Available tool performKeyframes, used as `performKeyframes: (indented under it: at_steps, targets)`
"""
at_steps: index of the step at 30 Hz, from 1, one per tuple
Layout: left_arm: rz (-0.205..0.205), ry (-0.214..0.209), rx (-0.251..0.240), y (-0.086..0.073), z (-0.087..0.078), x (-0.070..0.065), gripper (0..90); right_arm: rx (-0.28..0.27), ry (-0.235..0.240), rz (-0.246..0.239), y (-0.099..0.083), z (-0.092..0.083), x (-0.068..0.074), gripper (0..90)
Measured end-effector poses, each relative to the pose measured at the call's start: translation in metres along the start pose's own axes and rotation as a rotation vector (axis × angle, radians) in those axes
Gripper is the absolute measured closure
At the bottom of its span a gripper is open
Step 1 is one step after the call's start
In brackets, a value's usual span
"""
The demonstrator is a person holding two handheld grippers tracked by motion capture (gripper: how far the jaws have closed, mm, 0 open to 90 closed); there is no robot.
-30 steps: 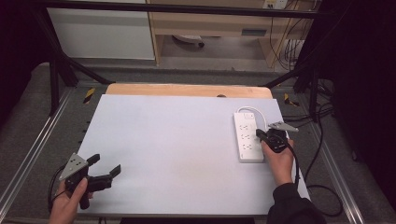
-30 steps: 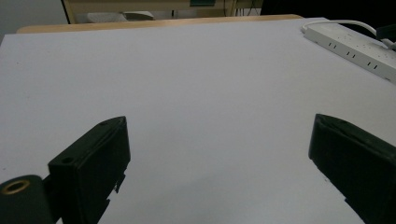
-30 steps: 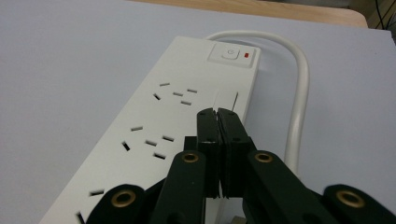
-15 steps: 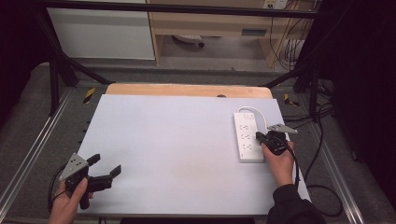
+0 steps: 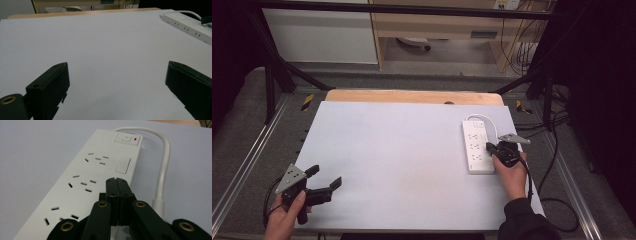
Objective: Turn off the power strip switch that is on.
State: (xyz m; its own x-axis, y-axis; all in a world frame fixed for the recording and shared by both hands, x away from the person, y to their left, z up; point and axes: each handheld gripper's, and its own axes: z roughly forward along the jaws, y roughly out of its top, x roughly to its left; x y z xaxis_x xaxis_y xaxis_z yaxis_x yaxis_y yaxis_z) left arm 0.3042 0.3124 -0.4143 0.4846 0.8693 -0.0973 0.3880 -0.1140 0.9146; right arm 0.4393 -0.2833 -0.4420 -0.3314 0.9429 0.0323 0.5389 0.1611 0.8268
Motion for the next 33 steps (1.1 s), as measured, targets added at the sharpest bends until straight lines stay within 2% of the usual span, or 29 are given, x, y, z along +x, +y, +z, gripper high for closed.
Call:
performKeyframes:
  at_steps: [15, 33]
  targets:
    - [0.002, -0.001, 0.004, -0.0001, 0.0002, -0.0004, 5.3, -0.004, -0.022, -0.041, -0.0012, -0.0003, 0.0048, 90.0]
    - [0.001, -0.002, 0.002, -0.0001, 0.0003, -0.0004, 5.3, -0.002, -0.011, -0.032, -0.0035, 0.0, 0.0043, 90.0]
